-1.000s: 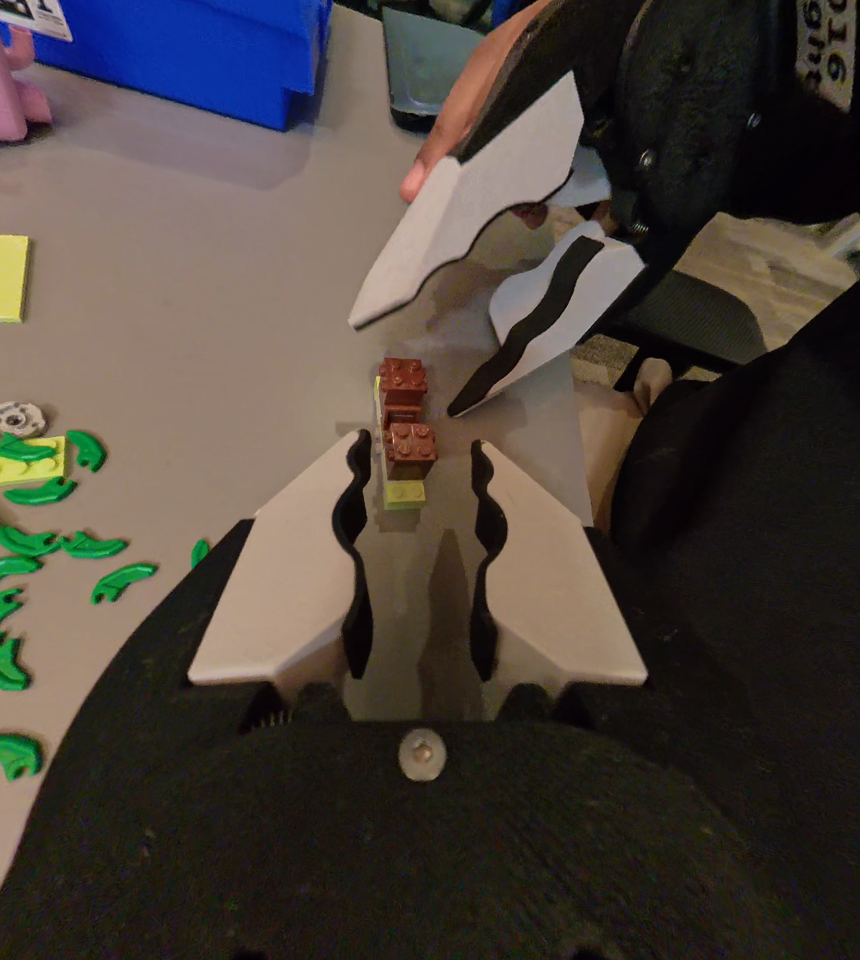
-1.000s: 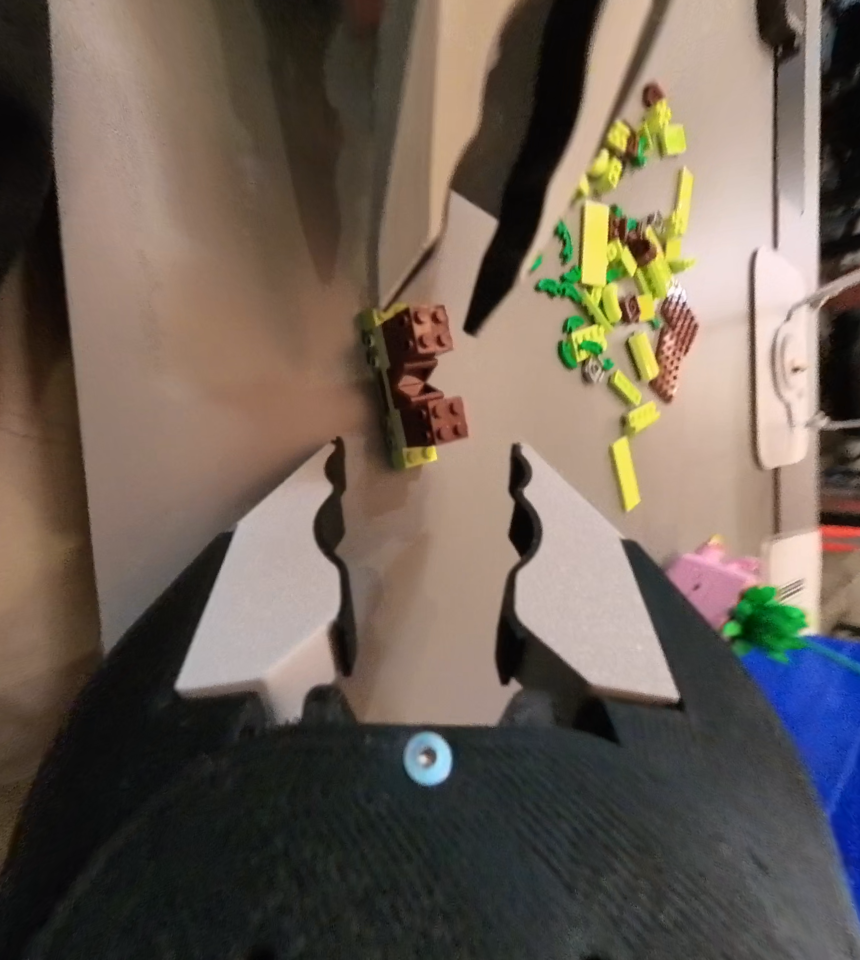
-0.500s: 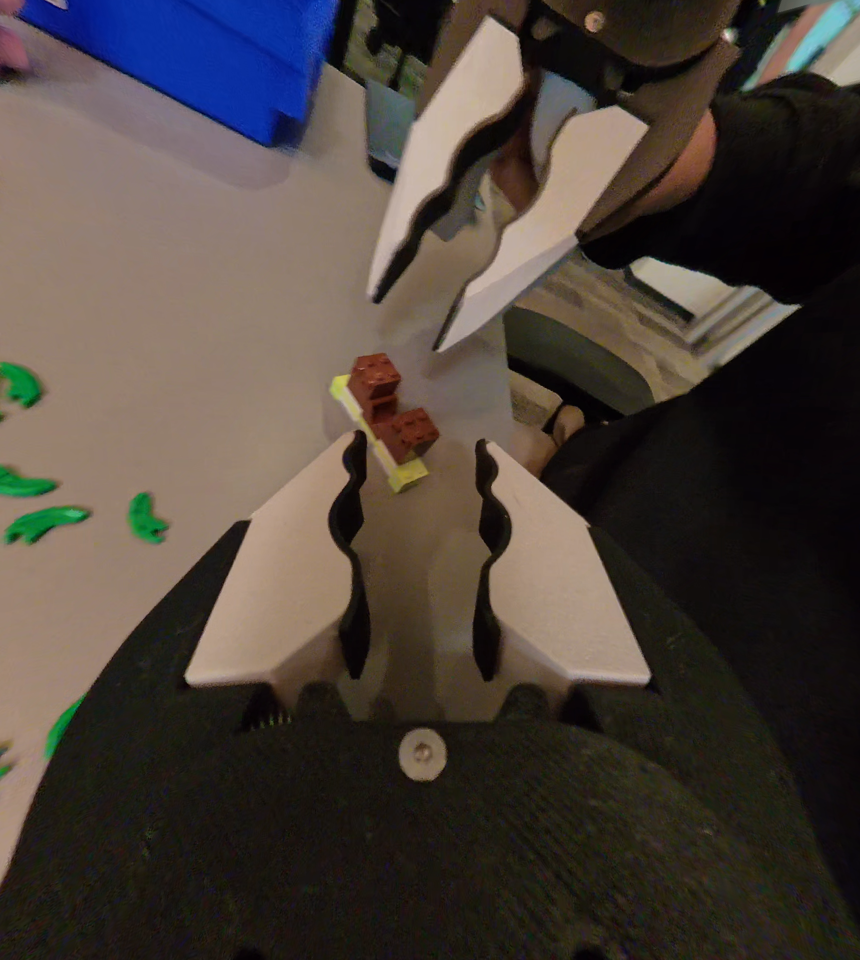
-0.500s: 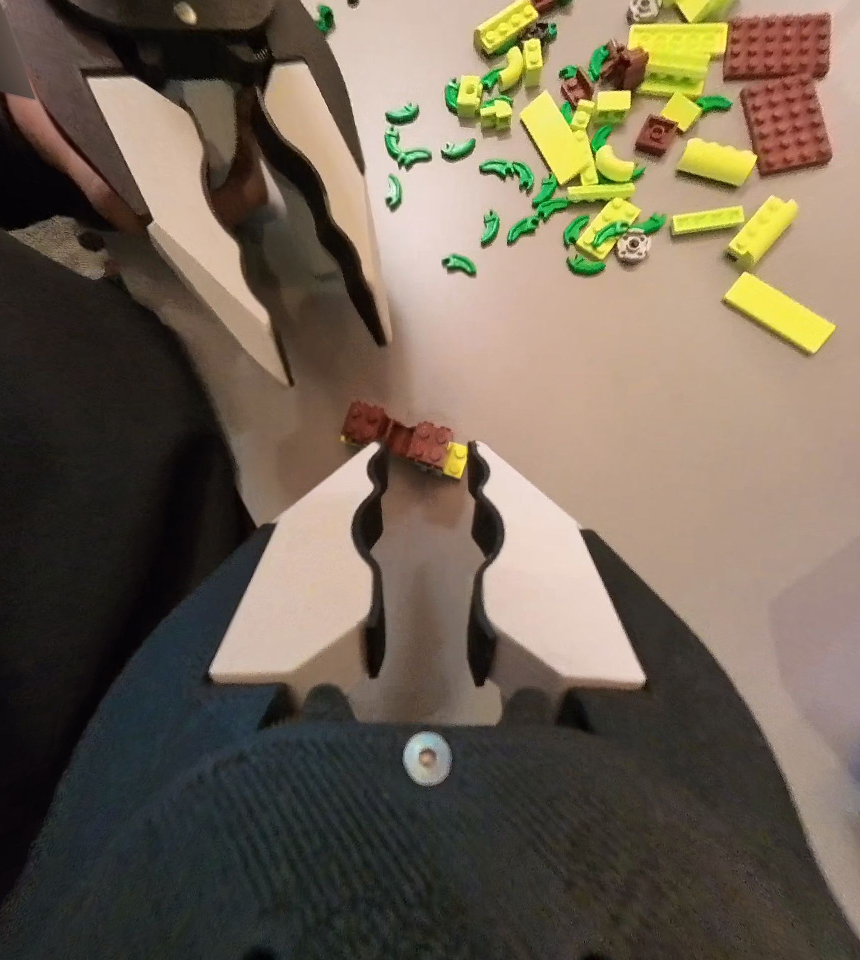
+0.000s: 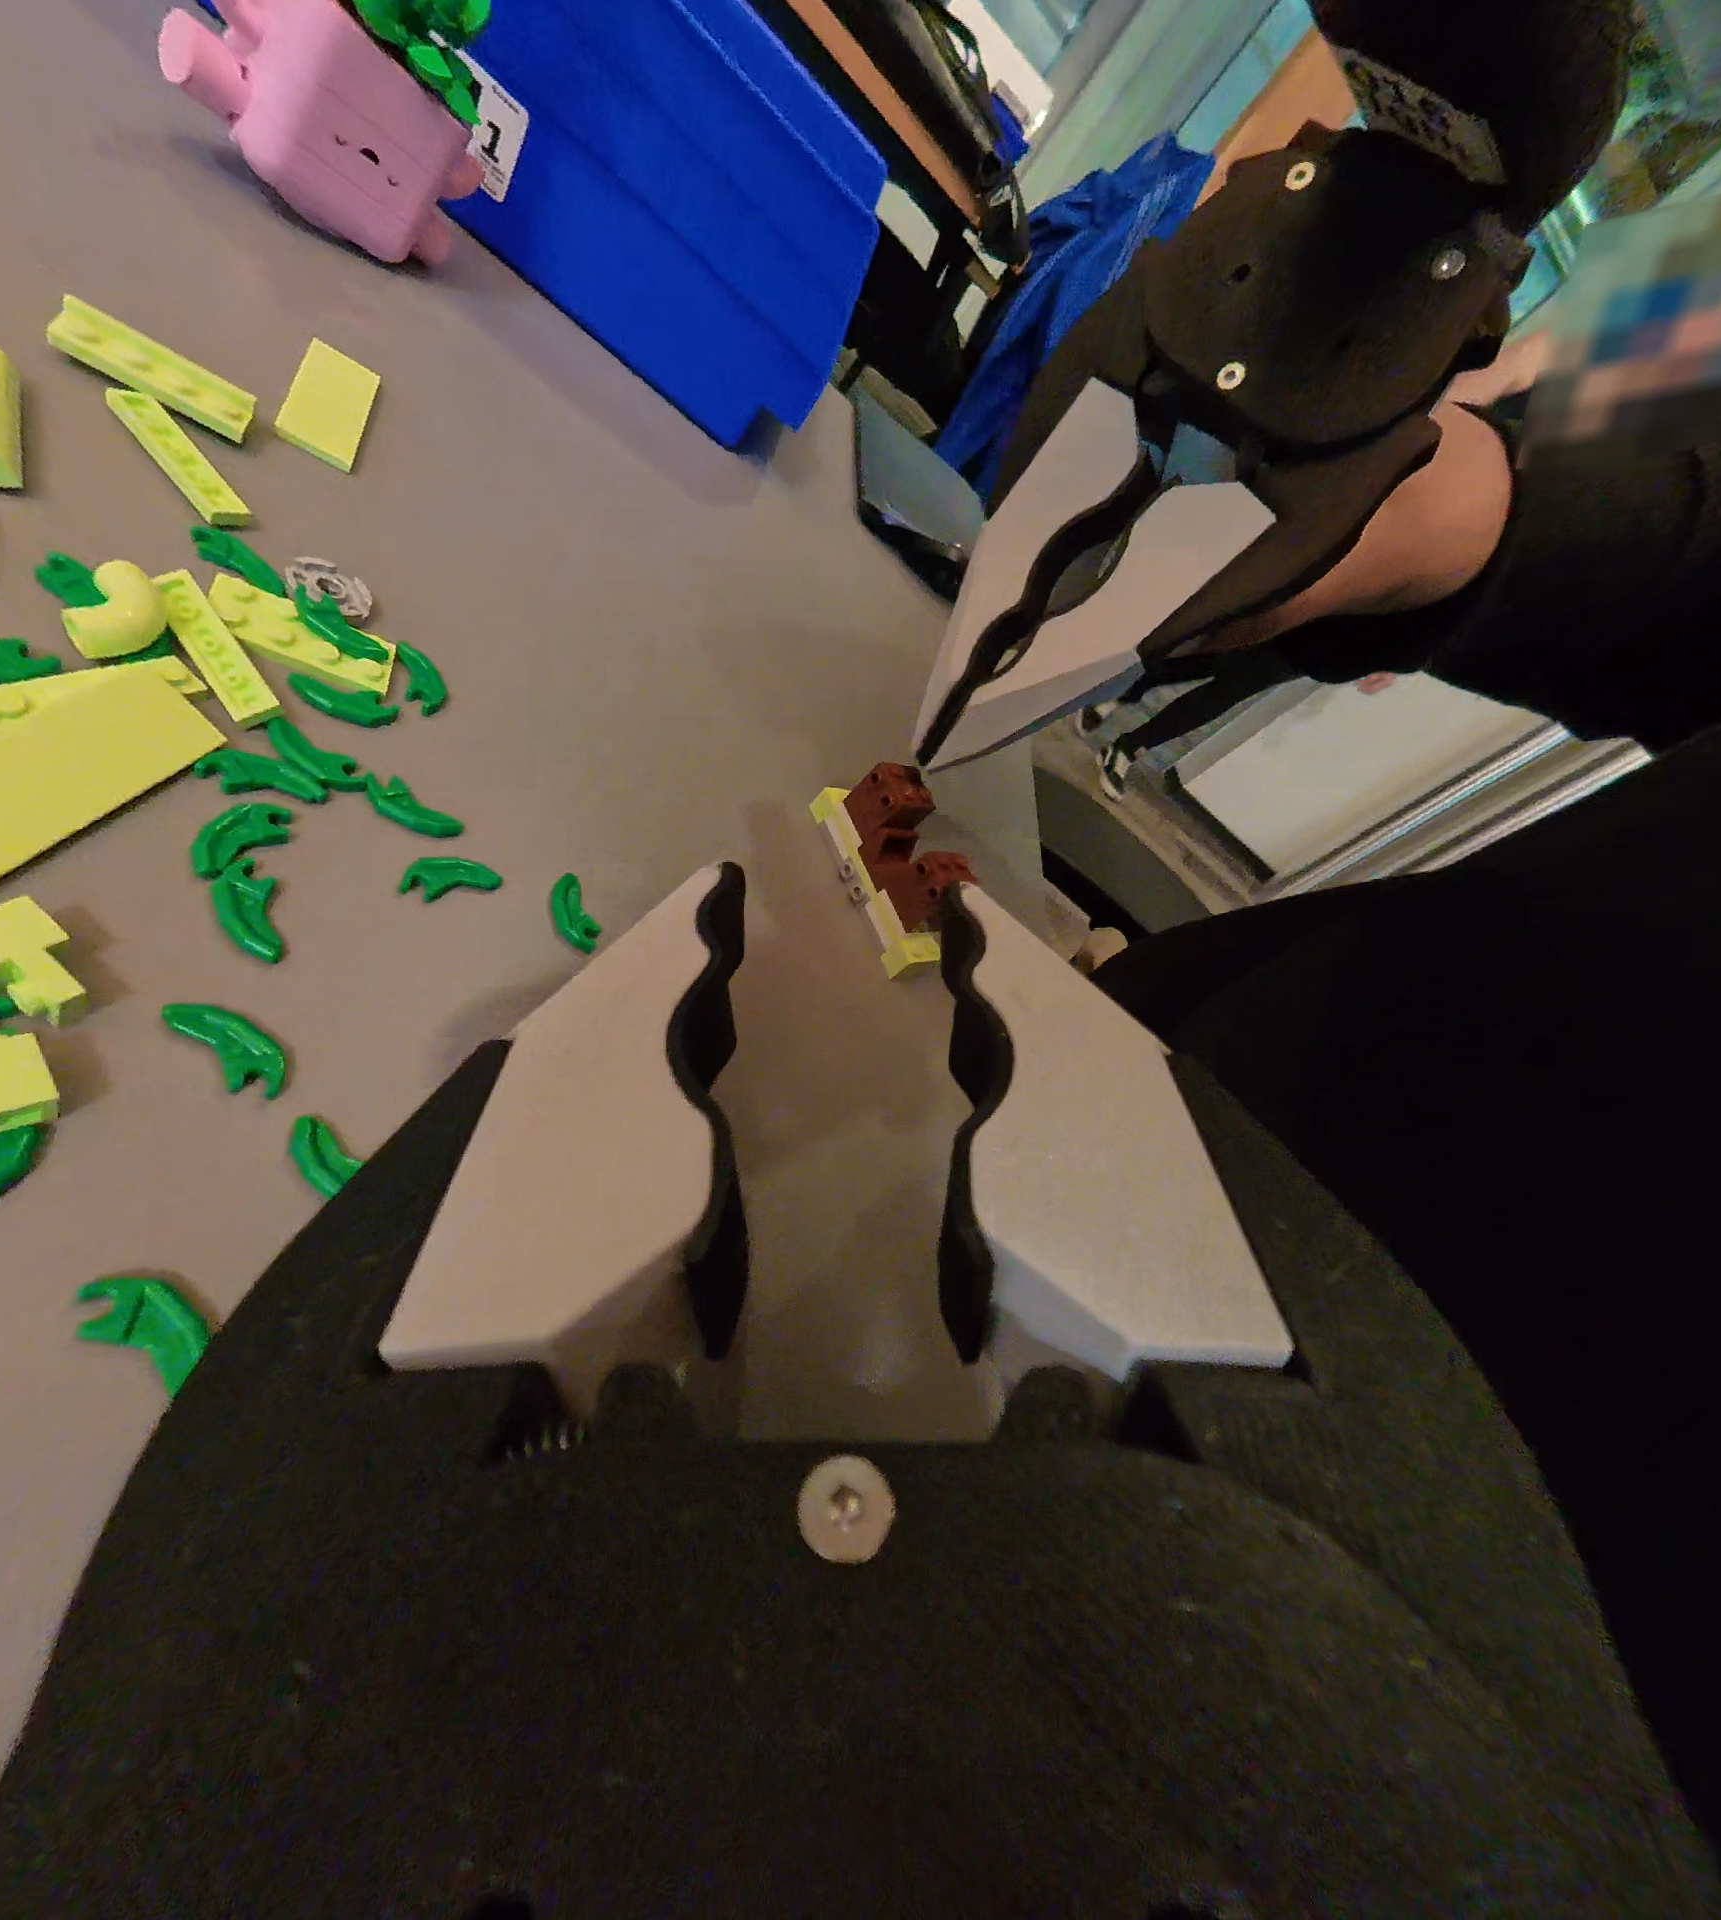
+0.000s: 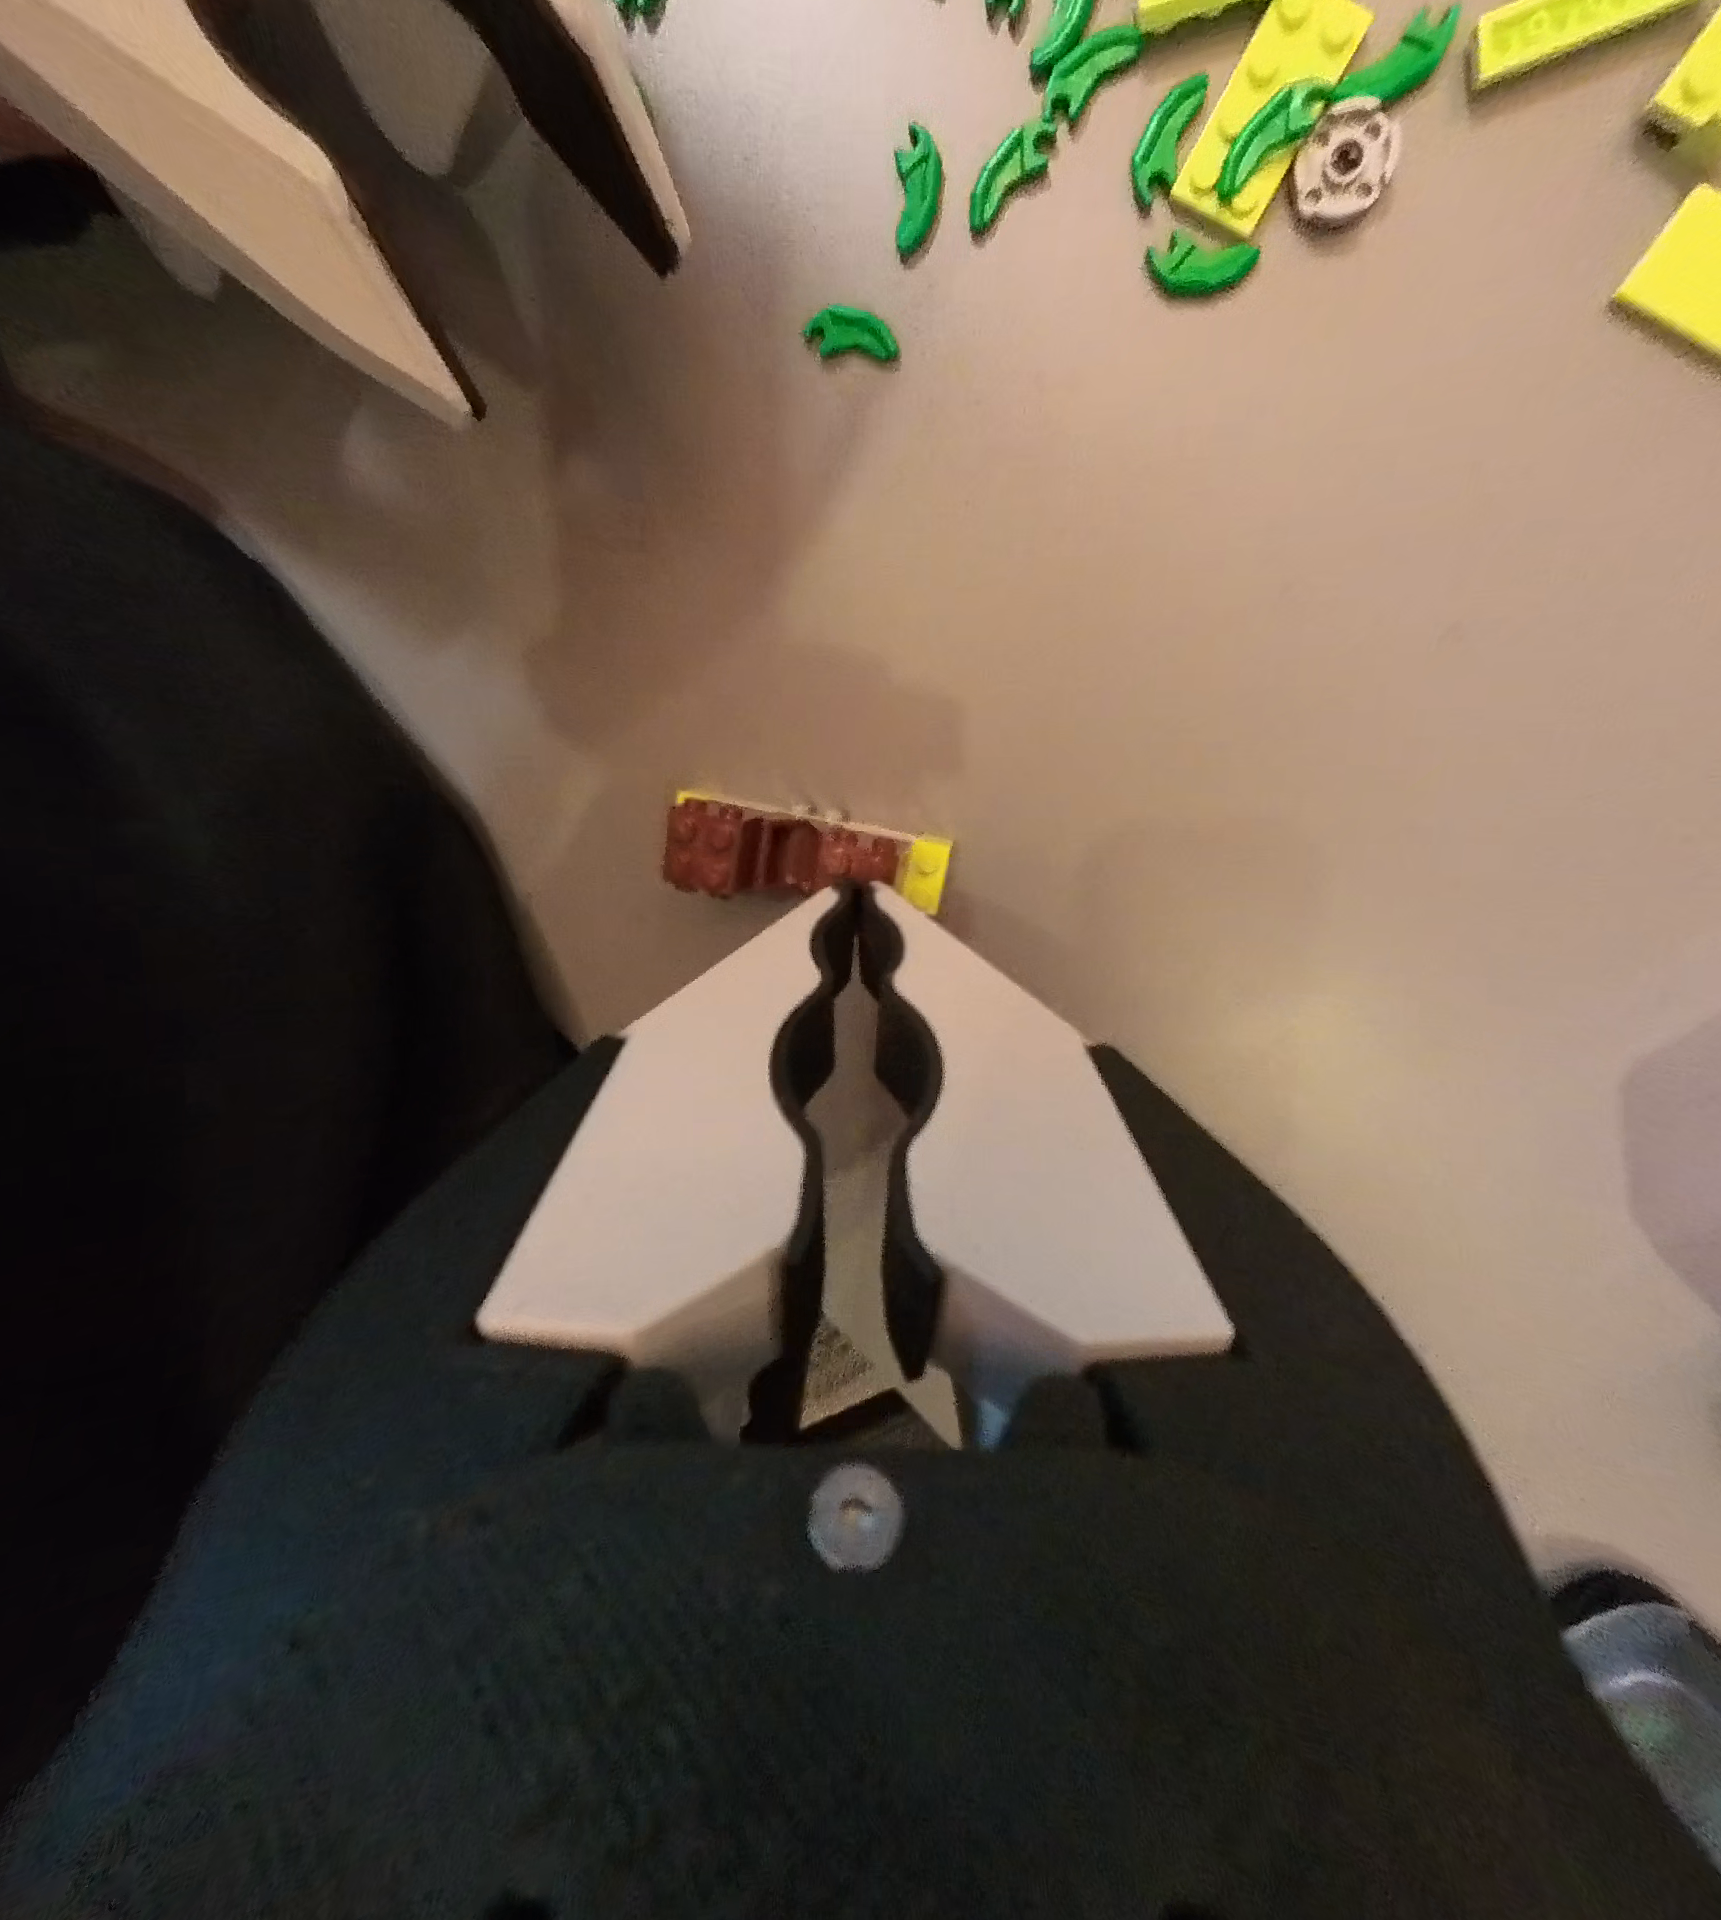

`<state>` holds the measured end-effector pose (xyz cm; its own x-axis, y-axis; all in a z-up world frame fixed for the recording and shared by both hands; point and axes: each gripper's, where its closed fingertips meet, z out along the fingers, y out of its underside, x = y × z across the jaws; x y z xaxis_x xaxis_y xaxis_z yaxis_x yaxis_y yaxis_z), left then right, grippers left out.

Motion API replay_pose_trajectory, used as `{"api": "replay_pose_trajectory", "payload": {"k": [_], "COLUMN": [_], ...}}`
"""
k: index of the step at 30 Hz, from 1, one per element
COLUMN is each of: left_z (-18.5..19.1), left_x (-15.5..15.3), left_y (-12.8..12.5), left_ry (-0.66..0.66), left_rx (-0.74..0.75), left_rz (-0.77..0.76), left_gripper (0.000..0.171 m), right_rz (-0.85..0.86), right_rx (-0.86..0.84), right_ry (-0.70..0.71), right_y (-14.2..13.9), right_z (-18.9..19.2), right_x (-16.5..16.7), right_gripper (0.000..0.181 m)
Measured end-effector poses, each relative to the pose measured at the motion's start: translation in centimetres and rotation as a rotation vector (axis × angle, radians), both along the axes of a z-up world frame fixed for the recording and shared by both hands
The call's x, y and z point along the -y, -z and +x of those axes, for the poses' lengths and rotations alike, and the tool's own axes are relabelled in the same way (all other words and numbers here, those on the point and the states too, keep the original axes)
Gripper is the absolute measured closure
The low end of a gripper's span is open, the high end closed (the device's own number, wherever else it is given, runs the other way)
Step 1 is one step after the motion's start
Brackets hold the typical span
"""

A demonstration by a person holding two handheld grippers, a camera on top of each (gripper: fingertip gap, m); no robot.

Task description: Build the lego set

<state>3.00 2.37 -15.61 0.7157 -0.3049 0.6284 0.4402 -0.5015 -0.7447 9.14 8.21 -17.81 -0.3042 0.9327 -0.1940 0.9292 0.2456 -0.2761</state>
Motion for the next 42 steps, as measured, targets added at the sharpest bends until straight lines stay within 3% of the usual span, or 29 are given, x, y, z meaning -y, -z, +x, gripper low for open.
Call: {"api": "replay_pose_trajectory", "payload": {"k": [11, 16, 19, 23, 33, 39, 42], "left_z": [-0.4, -0.1, 0.0, -0.1, -0.1, 0.1, 1.0], "left_x": [-0.1, -0.1, -0.1, 0.0, -0.1, -0.1, 0.1], "left_y": [0.2, 0.5, 0.6, 0.7, 0.9, 1.0, 1.0], "left_ry": [-0.008, 0.001, 0.004, -0.002, -0.009, 0.002, 0.035], "left_rx": [0.050, 0.020, 0.015, 0.028, 0.023, 0.004, -0.050], "left_rz": [-0.019, -0.037, -0.041, -0.045, -0.058, -0.060, -0.051], "left_gripper": [0.146, 0.161, 0.162, 0.170, 0.171, 0.171, 0.171], "right_rz": [0.109, 0.213, 0.202, 0.168, 0.059, 0.133, 0.003], "right_rx": [0.076, 0.075, 0.045, -0.082, 0.006, -0.206, -0.262], "right_ry": [-0.043, -0.111, -0.100, -0.094, -0.079, -0.051, -0.012], "right_y": [0.5, 0.6, 0.5, -1.6, 0.5, -2.4, -2.5], "right_z": [-0.2, -0.3, -0.5, -2.3, 0.0, -1.5, -0.6], "right_x": [0.2, 0.2, 0.2, 2.0, 3.9, 1.3, 1.2], "right_gripper": [0.181, 0.181, 0.181, 0.181, 0.181, 0.181, 0.181]}}
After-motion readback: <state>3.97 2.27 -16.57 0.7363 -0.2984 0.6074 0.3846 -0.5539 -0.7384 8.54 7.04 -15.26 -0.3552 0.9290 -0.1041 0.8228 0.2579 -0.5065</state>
